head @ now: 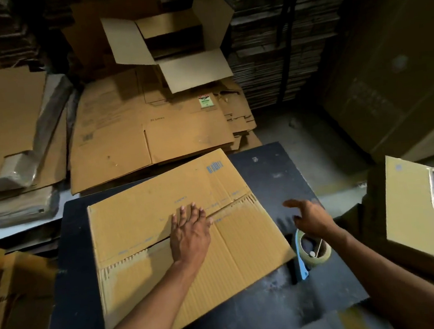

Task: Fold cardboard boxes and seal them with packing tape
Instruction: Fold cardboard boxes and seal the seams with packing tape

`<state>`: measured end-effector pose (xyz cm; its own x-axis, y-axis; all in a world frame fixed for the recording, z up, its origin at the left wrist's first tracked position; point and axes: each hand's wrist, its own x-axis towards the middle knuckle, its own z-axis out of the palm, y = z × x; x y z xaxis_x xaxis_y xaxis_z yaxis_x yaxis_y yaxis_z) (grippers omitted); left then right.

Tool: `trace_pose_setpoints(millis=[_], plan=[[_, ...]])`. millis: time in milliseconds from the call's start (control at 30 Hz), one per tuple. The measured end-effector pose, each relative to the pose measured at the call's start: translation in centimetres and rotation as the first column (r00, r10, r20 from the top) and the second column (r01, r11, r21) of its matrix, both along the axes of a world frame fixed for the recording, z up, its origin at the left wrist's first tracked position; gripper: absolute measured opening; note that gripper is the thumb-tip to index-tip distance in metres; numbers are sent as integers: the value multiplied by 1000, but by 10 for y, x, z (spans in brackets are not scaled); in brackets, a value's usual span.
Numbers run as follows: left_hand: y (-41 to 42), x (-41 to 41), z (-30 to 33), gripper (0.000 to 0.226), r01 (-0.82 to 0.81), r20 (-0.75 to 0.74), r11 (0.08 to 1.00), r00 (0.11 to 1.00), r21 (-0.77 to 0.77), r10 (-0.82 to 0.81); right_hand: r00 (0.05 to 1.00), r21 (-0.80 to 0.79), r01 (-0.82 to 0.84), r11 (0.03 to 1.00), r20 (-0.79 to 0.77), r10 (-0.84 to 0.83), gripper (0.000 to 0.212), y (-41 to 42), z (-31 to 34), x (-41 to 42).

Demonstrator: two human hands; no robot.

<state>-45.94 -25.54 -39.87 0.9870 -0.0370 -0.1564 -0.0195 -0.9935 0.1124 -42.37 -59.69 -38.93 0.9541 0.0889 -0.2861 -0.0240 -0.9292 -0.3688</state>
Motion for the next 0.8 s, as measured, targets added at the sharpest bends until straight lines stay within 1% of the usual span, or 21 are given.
trace_pose_setpoints(millis=[33,67,100,133,200,233,267,333,367,400,467,500,533,567,600,633,667,700,733,767,800], plan=[[-1,0,-1,59,-15,15,1000,1000,-18,15,986,-107,-146,983,-98,136,58,-8,-1,1],[-2,-1,0,55,-31,41,999,999,-38,33,947,-168,-293,941,-184,262,63,-14,-5,4],[-3,-3,3,52,-44,68,997,997,-57,48,895,-211,-414,886,-272,353,63,-15,-6,4],[-3,-4,4,51,-54,98,996,993,-70,61,841,-250,-512,822,-339,421,62,-16,-10,5],[-3,-5,3,51,-82,135,992,986,-94,95,778,-319,-612,723,-404,481,58,-13,-18,4],[-3,-7,2,50,-100,143,988,983,-115,116,774,-333,-619,711,-410,481,52,-12,-22,1],[-3,-5,3,49,-106,156,983,979,-150,130,786,-341,-609,716,-382,486,43,-12,-25,2],[-4,-4,3,50,-111,159,976,977,-187,141,829,-310,-547,778,-329,452,23,-20,-26,3],[-6,-5,4,52,-111,144,977,980,-184,138,851,-295,-512,807,-303,429,21,-29,-26,5],[-7,-6,5,52,-110,130,979,982,-172,133,875,-290,-471,833,-276,398,23,-40,-24,9],[-10,-7,6,52,-124,105,982,985,-139,140,948,-275,-313,909,-150,280,29,-62,-7,18],[-14,-7,9,52,-133,85,984,986,-119,144,982,-229,-187,955,-63,177,32,-72,10,25],[-22,-6,13,51,-136,58,986,988,-99,142,998,-139,-51,989,31,56,33,-76,33,32],[-32,-5,17,51,-127,32,989,991,-76,130,992,-23,74,997,104,-71,31,-78,56,40],[-44,-3,19,52,-110,0,993,994,-51,110,971,135,177,975,135,-195,28,-73,81,49],[-57,-4,21,57,-93,-30,995,995,-32,92,949,308,253,917,103,-297,27,-63,103,56],[-71,-3,22,66,-76,-40,997,996,-27,75,940,473,293,831,15,-341,29,-49,123,60],[-83,-1,20,76,-50,-53,998,997,-44,47,941,592,310,744,-76,-331,36,-29,140,62],[-93,1,19,80,-8,-46,998,999,-70,5,950,645,300,703,-131,-285,46,-8,152,63],[-100,3,23,80,35,-19,995,999,-98,-37,963,659,268,703,-155,-221,51,14,159,61],[-101,3,29,79,70,5,989,998,-128,-70,972,667,234,708,-171,-161,50,36,163,59]])
